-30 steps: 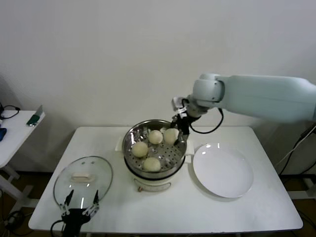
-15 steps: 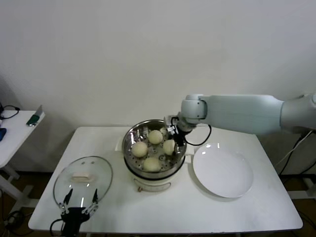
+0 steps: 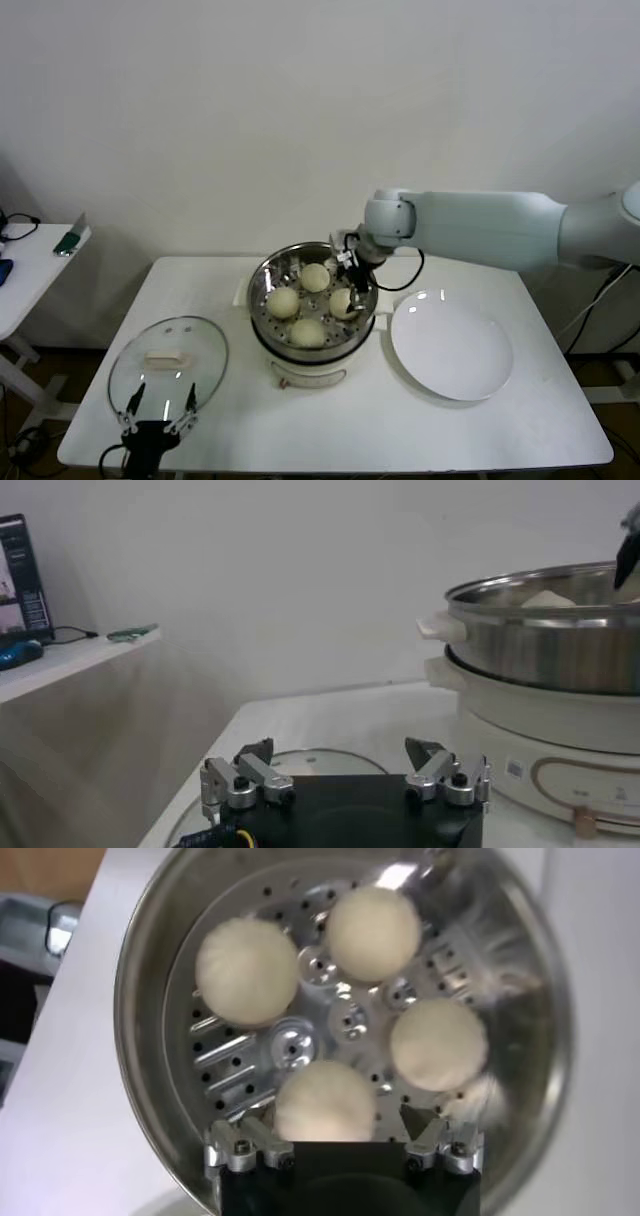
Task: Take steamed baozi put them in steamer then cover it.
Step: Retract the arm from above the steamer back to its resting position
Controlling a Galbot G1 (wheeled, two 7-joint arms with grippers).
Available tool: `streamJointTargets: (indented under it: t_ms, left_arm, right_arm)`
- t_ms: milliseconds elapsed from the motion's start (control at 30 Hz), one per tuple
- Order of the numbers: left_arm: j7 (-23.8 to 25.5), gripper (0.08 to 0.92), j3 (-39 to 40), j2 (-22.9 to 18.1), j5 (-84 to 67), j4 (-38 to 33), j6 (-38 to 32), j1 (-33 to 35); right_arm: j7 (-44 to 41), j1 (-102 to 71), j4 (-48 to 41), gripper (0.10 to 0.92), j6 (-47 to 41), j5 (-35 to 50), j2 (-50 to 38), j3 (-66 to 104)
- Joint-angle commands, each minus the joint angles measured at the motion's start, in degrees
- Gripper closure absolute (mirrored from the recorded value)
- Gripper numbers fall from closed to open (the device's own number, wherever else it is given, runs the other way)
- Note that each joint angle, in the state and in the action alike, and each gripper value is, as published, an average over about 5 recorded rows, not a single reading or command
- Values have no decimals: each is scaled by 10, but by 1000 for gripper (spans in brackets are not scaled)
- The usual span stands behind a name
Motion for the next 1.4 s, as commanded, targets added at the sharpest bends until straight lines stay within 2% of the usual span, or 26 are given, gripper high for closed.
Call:
streamJointTargets:
  t_ms: [33,100,200,300,400,567,767,933,1067,1233,1400]
  left_arm:
    - [-9,177,-1,2,-1,-5,7,-1]
    - [-9,177,-3,4,1,-6,5,-2]
    - [-10,177,-5,5,1,-9,3,-7]
    - [-13,177,-7,7,14,-12,0,-17]
    - [-16,177,-12,14,42,-9,-5,-32]
    - [-43,177,-16,32,65,-1,-11,-65]
    - [-72,177,-25,48,131,15,-10,-101]
    - [-85,177,-25,52,213,46,-21,-116]
    - [-131,177,-26,72,294,68,-30,-114]
    - [-191,177,-38,115,438,84,-36,-109]
    - [-227,177,-45,144,559,96,-31,-96]
  right_arm:
    - [33,34,7,202,8,128,-107,105]
    - [142,-23,25,202,-7,163,-156,186]
    - [300,-146,47,203,0,162,-226,334]
    - [396,-270,77,203,12,148,-288,457]
    - [446,-431,118,203,35,121,-343,600]
    - [457,-785,171,203,105,65,-380,936]
    - [422,-1115,216,203,208,-42,-284,1211]
    - [391,-1241,221,203,298,-114,-168,1277]
    - [389,-1290,209,203,331,-131,-109,1289]
    - [385,-1319,188,203,368,-133,-67,1288]
    - [375,-1332,181,203,412,-132,-43,1280]
